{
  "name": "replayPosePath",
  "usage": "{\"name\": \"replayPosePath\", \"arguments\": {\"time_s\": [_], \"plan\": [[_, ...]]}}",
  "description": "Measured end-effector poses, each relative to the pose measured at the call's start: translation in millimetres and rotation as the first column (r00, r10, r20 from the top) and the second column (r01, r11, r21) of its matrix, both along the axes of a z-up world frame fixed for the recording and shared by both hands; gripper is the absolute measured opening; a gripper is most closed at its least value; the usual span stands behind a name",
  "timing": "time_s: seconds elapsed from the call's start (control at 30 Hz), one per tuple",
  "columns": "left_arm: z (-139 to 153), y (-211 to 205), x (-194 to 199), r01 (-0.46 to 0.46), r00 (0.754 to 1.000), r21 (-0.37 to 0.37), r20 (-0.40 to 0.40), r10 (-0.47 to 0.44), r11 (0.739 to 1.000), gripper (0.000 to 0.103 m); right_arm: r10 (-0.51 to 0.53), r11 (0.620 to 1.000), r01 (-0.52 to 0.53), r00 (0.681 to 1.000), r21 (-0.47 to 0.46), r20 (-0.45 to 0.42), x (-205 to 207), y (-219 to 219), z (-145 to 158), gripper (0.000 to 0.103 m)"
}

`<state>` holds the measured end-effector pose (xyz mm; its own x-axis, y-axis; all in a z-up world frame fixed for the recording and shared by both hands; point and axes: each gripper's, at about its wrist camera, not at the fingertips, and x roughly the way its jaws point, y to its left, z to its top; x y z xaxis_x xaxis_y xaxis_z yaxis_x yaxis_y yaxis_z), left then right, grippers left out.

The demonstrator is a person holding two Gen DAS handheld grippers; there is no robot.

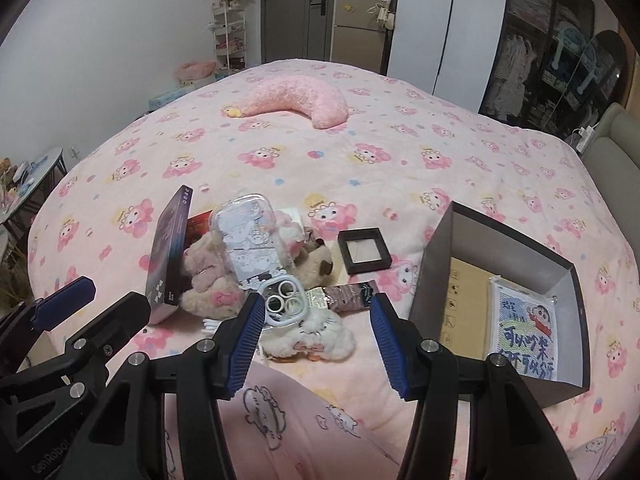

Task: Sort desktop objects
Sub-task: 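Grasp the dark Smart Devil box with both grippers and lift it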

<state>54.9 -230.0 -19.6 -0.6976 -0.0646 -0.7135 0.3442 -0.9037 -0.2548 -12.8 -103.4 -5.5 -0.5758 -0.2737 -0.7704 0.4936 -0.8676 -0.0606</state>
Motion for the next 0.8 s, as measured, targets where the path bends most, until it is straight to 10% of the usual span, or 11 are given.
{"name": "replayPosePath", "arguments": {"time_s": [0.33, 0.6, 0.8], "plan": [[-43.5, -70.9, 0.7, -0.127, 0.992, 0.222, 0.020, 0.126, 0.967, 0.069, 0.168, 0.985, -0.171, 0.982, 0.022, 0.083, -14.4, -74.5, -23.5, 0.051], [-98.9, -118.5, -15.2, -0.193, 0.981, 0.252, 0.056, 0.185, 0.948, 0.071, 0.313, 0.948, -0.319, 0.929, -0.003, 0.196, -34.6, -122.2, -50.0, 0.051], [-157.0, -156.8, -37.3, -0.202, 0.979, 0.462, 0.108, 0.172, 0.864, 0.069, 0.361, 0.931, -0.353, 0.848, -0.093, 0.389, -58.1, -142.9, -87.7, 0.049]]}}
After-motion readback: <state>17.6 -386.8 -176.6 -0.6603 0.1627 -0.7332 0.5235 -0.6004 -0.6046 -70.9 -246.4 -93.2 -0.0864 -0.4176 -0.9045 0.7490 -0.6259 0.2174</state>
